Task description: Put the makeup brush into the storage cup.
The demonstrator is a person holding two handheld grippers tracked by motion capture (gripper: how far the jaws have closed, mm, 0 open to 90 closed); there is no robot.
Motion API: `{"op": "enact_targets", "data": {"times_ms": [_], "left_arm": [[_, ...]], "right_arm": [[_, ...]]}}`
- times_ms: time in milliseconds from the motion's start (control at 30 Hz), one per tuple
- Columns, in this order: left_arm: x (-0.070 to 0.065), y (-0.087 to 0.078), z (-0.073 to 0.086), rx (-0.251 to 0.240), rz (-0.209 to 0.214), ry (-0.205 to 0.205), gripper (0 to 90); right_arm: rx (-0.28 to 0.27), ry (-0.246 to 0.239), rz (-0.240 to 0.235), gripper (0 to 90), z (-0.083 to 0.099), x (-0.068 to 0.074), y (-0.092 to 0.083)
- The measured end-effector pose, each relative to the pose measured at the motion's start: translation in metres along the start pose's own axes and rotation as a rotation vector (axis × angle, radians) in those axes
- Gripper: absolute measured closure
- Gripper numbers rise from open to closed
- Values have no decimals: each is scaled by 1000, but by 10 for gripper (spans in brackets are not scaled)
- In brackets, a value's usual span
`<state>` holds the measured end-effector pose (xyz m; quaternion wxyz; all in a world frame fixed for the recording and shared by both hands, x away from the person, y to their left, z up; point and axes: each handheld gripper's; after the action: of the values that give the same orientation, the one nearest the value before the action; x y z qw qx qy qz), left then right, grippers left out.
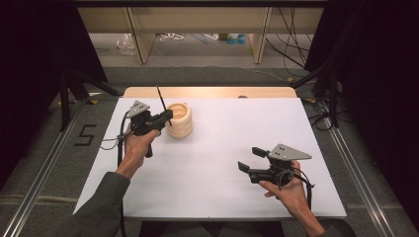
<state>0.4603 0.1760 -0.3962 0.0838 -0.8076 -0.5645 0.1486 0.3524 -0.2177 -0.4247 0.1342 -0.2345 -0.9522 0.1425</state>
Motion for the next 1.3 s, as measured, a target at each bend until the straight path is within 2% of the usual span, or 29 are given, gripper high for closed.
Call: {"op": "enact_targets", "data": {"times_ms": [100,200,233,267,333,400,433,500,533,600,1000,1300], "left_arm": [[0,4,-5,0,-6,10,847],[2,8,-9,-18,0,0,847],[3,10,-9,-13,-3,-3,847],[4,12,-9,-10,-6,-6,847],[6,15,-9,-4,-15,-9,847],[7,17,-9,-8,-20,-4,847],[7,18,-10,-10,-23,-12,847],[7,19,-12,-12,-26,-14,847],[7,20,-13,-11,-26,0,847],[7,22,-14,-10,-29,-1,847],[11,39,-11,1,-49,-12,847],[11,50,-17,-1,-64,6,847]], "right_arm": [[-12,4,-15,257,1,-1,2],[-13,-1,-3,258,1,0,2],[-7,10,-14,258,1,0,2],[-14,-14,-3,258,1,-1,2],[-5,9,-13,258,1,0,2],[-14,10,-22,259,2,0,3],[-18,-6,-13,260,2,-1,3],[14,-8,1,260,1,-1,1],[-1,-9,-4,260,2,-1,2],[-13,-15,-15,260,2,-2,3],[-15,-14,-16,261,2,-2,4],[-14,-12,-19,260,2,-1,4]]}}
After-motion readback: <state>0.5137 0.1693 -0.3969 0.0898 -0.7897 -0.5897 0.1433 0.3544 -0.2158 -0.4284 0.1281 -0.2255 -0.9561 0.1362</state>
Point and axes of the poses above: each handheld gripper's, and its own axes: y roughly forward along the jaws, z roughly out of its underside, x roughly to its left, and after that the axes turned 14 degrees about -z, right-handed
